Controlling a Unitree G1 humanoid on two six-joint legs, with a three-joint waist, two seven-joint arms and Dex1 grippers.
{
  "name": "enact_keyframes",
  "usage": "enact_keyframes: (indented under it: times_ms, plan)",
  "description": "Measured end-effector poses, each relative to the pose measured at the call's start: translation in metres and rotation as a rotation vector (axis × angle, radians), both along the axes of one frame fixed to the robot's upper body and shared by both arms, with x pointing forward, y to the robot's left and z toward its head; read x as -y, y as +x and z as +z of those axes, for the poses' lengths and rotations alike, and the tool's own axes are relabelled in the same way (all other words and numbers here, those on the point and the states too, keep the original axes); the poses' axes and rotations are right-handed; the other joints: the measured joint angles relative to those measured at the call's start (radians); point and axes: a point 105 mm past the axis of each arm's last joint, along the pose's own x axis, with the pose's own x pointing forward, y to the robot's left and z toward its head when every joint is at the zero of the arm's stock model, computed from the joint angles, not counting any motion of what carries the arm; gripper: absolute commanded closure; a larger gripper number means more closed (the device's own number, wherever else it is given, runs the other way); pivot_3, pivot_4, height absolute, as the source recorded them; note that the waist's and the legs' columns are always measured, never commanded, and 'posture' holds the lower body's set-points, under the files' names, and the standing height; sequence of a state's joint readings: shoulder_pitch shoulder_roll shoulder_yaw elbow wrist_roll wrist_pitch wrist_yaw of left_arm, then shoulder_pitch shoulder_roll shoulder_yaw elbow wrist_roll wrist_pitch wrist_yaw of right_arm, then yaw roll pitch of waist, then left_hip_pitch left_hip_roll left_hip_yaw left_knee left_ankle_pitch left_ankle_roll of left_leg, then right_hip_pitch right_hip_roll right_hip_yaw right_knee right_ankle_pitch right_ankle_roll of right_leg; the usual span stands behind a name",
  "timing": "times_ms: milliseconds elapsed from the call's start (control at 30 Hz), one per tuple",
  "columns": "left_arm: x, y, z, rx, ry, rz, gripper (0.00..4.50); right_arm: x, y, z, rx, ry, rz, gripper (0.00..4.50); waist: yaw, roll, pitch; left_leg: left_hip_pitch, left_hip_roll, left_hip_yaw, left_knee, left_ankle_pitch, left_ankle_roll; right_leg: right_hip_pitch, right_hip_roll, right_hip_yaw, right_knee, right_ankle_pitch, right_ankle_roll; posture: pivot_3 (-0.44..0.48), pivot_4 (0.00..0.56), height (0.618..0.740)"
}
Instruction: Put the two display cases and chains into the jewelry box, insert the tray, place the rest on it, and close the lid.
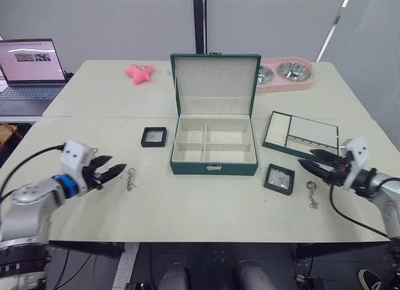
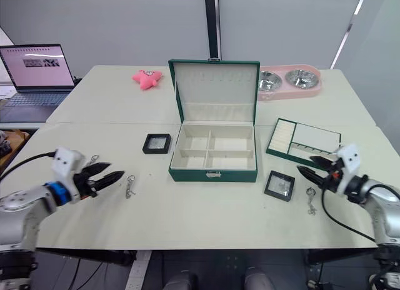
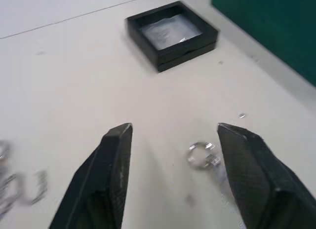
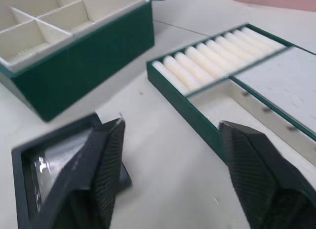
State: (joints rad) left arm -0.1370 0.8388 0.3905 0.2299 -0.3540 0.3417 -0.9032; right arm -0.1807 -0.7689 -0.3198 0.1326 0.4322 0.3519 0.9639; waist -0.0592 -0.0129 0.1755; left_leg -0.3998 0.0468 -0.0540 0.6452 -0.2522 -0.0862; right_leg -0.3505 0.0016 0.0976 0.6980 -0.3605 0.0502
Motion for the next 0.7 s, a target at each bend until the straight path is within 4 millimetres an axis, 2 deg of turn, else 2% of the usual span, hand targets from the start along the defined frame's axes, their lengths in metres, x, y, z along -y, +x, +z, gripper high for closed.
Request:
enact_keyframes:
  times_ms: [33,67,200,467,700]
  plan:
    - [-0.013,-0.007,0.001,-0.008,0.012,0.034,0.41,0.011,-0.004,0.0,-0.009,-0.005,-0.021,0.01,0.0,0.0,0.0,0.0,0.0,0.0,0.0,0.0,0.0,0.0,0.0,0.0,0.0,0.0,0.0,0.0,0.15,0.74]
    - [-0.027,-0.014,0.0,-0.018,0.024,0.067,0.09,0.021,-0.008,-0.001,-0.018,-0.01,-0.039,0.0,0.0,0.0,0.0,0.0,0.0,0.0,0.0,0.0,0.0,0.0,0.0,0.0,0.0,0.0,0.0,0.0,0.15,0.74]
    - [-0.059,-0.035,-0.007,-0.065,0.046,0.15,0.01,0.047,-0.019,-0.007,-0.056,-0.023,-0.091,0.0,0.001,0.0,0.0,0.0,0.0,0.0,0.0,0.0,0.0,0.0,0.0,0.0,0.0,0.0,0.0,0.0,0.15,0.74]
    - [-0.085,-0.054,-0.016,-0.094,0.054,0.229,0.01,0.08,-0.033,-0.027,-0.129,-0.086,-0.163,0.0,0.0,0.0,0.0,0.0,0.0,0.001,0.0,0.0,0.0,0.0,0.0,0.0,0.0,0.0,0.0,0.0,0.15,0.74]
    - [-0.095,-0.061,-0.023,-0.101,0.082,0.277,0.01,0.092,-0.037,-0.036,-0.148,-0.075,-0.203,0.0,0.0,0.0,0.0,0.001,0.0,0.001,0.0,0.0,0.0,0.0,0.0,0.0,0.0,0.0,0.0,0.0,0.15,0.74]
